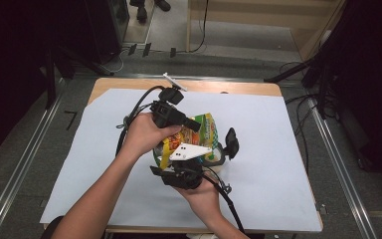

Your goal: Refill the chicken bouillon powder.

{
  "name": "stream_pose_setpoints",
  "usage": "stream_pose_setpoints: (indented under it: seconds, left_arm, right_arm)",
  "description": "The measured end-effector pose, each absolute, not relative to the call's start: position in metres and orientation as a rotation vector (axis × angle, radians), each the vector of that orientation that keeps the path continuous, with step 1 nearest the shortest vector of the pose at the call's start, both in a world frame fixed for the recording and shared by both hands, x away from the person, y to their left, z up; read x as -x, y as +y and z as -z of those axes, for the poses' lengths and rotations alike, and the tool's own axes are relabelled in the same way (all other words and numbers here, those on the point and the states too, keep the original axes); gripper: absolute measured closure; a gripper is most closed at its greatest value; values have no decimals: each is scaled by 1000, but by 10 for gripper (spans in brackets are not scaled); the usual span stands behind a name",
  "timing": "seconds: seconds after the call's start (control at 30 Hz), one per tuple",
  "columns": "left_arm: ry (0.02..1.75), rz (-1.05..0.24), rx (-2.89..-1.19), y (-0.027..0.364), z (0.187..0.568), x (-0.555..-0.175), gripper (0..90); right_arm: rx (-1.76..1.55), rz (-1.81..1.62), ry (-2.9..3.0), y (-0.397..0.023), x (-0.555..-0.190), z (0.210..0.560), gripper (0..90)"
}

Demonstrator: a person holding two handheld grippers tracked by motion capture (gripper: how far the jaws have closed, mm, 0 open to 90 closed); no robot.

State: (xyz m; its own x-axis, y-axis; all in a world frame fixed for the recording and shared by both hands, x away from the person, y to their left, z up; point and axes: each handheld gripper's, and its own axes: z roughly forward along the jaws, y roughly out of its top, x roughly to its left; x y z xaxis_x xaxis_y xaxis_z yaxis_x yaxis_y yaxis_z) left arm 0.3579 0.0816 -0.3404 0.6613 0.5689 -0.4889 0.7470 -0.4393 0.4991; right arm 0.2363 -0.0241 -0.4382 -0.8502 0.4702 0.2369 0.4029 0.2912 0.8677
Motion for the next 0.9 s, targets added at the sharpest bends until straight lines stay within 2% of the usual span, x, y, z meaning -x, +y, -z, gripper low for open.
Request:
stream_pose_setpoints:
  seconds: [0.9]
  left_arm:
    - [1020, 299, -2180, 81, 339, -358, 802]
  right_arm:
    - [-843, -1640, 2477, -23, -240, 439, 685]
